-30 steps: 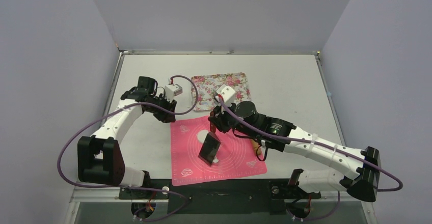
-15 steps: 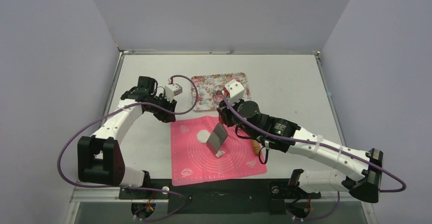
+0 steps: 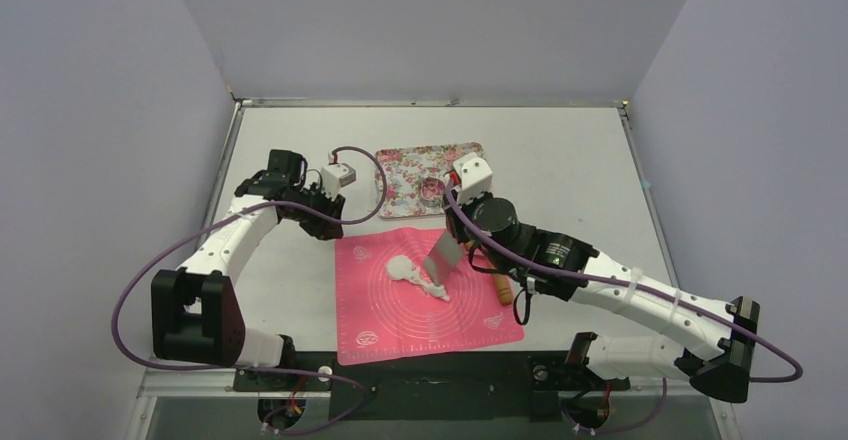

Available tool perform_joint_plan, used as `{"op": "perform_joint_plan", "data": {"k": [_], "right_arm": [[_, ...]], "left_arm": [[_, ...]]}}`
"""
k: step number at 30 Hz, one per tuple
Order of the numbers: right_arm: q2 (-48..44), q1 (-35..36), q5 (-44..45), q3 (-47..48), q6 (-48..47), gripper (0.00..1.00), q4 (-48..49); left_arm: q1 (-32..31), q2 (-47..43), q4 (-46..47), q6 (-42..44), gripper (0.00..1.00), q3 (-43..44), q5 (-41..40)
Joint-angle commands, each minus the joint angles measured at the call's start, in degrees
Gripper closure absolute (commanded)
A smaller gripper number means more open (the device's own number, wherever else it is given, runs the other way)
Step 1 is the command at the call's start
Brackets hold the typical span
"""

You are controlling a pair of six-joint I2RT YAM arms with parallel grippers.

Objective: Roll out the dumpling wrappers from the dough
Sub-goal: Remove the dumpling wrapper from the work surface.

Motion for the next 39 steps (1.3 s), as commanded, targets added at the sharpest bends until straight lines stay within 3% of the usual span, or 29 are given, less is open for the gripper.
{"op": "perform_joint_plan", "data": {"k": [1, 8, 20, 29, 39], "right_arm": [[-3.0, -2.7, 7.1, -0.8, -6.1, 1.0, -5.7], [-4.9, -4.0, 5.9, 0.1, -6.0, 1.0, -6.8], [-4.4, -1.0, -4.2, 8.1, -4.4, 1.0, -3.8], [1.3, 2.7, -12.6, 8.4, -0.8, 1.0, 0.8], [6.9, 2.5, -10.8, 8.1, -1.2, 1.0, 1.1]], "left_arm": [[0.4, -1.5, 1.5, -0.1, 0.76, 1.5, 1.4], [0.2, -0.4, 1.4, 0.3, 0.76, 0.8, 1.7], [0.3, -1.3, 1.5, 0.4, 0.76, 0.4, 1.8], [0.3, -1.5, 1.5, 0.1, 0.76, 0.5, 1.8], [0.3, -1.5, 1.6, 0.1, 0.76, 0.2, 1.6]]}}
